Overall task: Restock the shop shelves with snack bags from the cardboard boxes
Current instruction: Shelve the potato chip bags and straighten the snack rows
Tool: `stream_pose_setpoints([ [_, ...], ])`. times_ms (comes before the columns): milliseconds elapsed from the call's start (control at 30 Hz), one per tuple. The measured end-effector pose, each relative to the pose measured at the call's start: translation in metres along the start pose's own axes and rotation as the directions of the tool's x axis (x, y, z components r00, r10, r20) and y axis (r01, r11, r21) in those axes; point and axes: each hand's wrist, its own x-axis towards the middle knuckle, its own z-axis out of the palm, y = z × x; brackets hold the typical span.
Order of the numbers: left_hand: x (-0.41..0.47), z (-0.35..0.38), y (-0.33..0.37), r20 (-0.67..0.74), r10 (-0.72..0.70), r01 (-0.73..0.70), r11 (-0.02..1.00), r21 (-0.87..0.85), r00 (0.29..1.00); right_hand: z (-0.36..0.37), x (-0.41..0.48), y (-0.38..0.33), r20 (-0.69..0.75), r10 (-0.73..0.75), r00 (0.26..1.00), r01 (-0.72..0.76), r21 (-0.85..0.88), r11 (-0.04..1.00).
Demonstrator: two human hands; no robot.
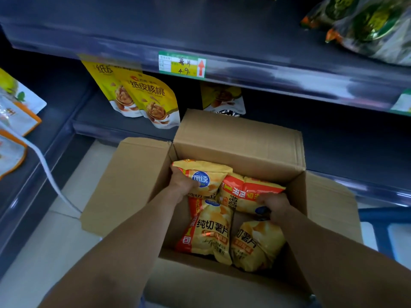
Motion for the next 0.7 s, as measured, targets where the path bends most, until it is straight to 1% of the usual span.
stream_pose_setpoints([
  [67, 0.001, -0.001, -0.001, -0.009, 0.006, -0.006, 1.0, 0.01, 1.0, -0.001, -0.009, -0.002, -0.015, -0.025, 1.0, 0.024, -0.04, 0.999],
  [167, 0.003, -0.005, -0.001, -0.021, 0.025, -0.024, 1.0, 0.012, 0.999, -0.003, -0.029, -0.006, -0.004, -0.093, 0.996, 0.091, -0.158, 0.983],
  [300, -0.002, -0.008, 0.003, -0.081, 0.075, -0.079, 0.995, -0.053, 0.994, -0.009, -0.057, -0.014, 0.002, -0.167, 0.986, 0.165, -0.184, 0.969],
  [433, -0.013, -0.016, 0.006, -0.101, 0.052, -0.058, 0.996, -0.061, 0.994, -0.018, -0.086, -0.023, 0.11, -0.184, 0.977, 0.201, -0.169, 0.965],
  [533, -0.018, -0.031, 0.01, -0.098, 0.035, -0.04, 0.998, -0.051, 0.995, -0.023, -0.11, -0.035, 0.158, -0.191, 0.969, 0.223, -0.216, 0.95],
  [600, -0.028, -0.045, 0.017, -0.094, 0.035, -0.039, 0.998, -0.046, 0.995, -0.022, -0.128, -0.044, 0.128, -0.218, 0.968, 0.245, -0.263, 0.933],
  [633, -0.036, -0.051, 0.022, -0.082, 0.034, -0.038, 0.998, -0.042, 0.996, -0.019, -0.135, -0.048, 0.096, -0.241, 0.966, 0.259, -0.319, 0.912],
  [700, -0.052, -0.062, 0.03, -0.053, 0.04, -0.042, 0.999, -0.033, 0.998, -0.012, -0.152, -0.054, 0.04, -0.304, 0.952, 0.286, -0.476, 0.832],
])
